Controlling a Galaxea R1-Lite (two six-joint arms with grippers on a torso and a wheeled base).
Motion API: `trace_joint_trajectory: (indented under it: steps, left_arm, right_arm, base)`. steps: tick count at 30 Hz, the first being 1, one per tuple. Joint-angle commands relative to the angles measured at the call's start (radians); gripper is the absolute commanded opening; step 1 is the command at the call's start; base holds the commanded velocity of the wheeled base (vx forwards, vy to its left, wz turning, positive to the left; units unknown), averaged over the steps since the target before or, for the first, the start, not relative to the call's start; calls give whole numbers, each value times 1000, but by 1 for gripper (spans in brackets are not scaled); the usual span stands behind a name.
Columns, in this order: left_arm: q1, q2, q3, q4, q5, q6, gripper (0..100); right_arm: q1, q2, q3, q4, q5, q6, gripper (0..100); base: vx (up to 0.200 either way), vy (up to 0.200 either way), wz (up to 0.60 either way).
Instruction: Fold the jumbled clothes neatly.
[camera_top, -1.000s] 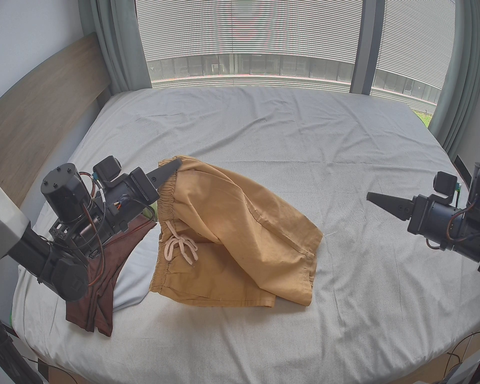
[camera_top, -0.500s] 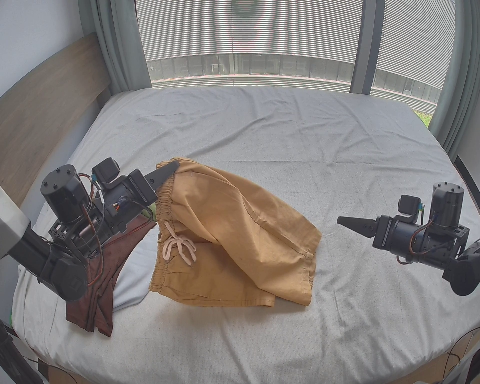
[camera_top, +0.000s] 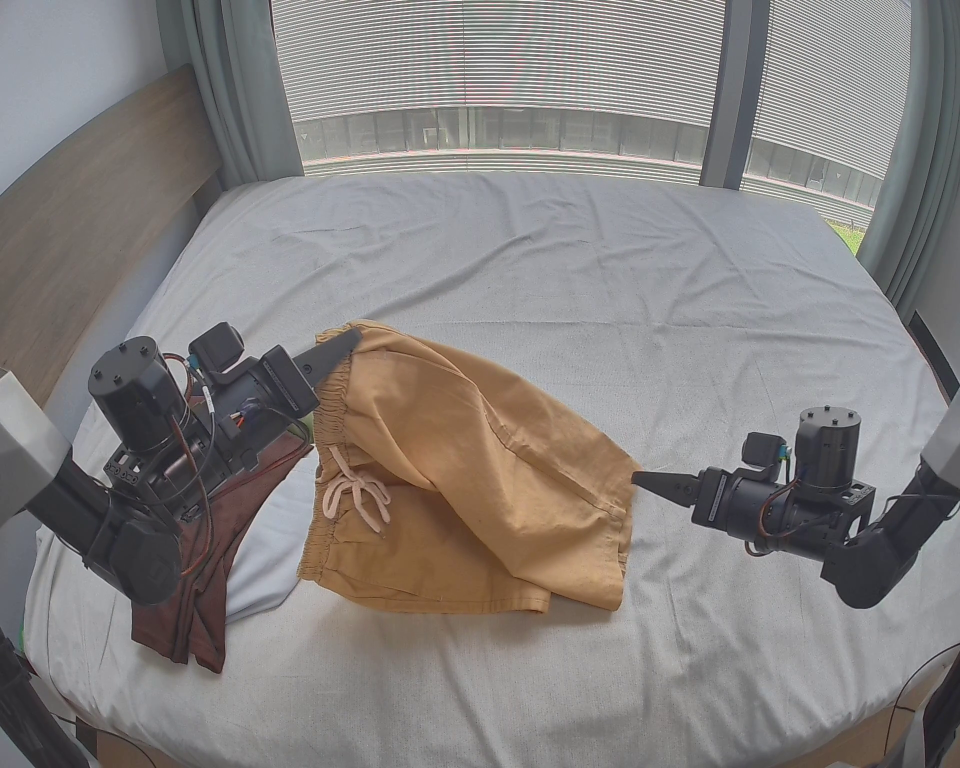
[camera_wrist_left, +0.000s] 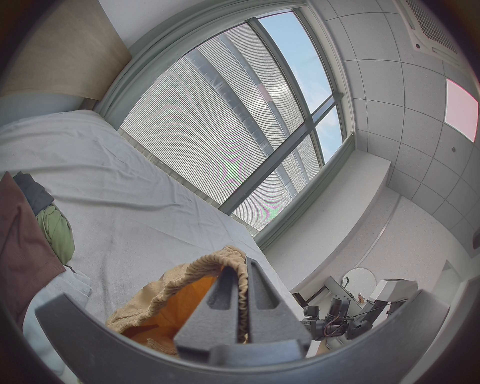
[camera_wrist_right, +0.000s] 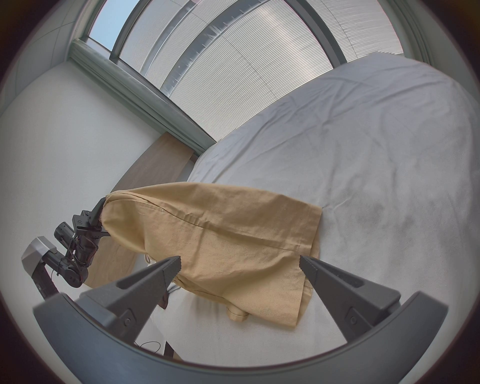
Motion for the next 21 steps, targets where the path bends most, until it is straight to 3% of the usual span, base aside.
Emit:
trace_joint_trajectory:
  steps: [1, 21]
  left_arm:
    - [-1, 14, 1, -2, 0, 0, 0]
    - [-1, 17, 10, -16, 1, 1, 0]
  right_arm:
    - [24, 102, -27, -23, 0, 27, 100]
    - [13, 329, -162, -23, -6, 31, 100]
  base:
    - [0, 0, 0]
    - [0, 0, 0]
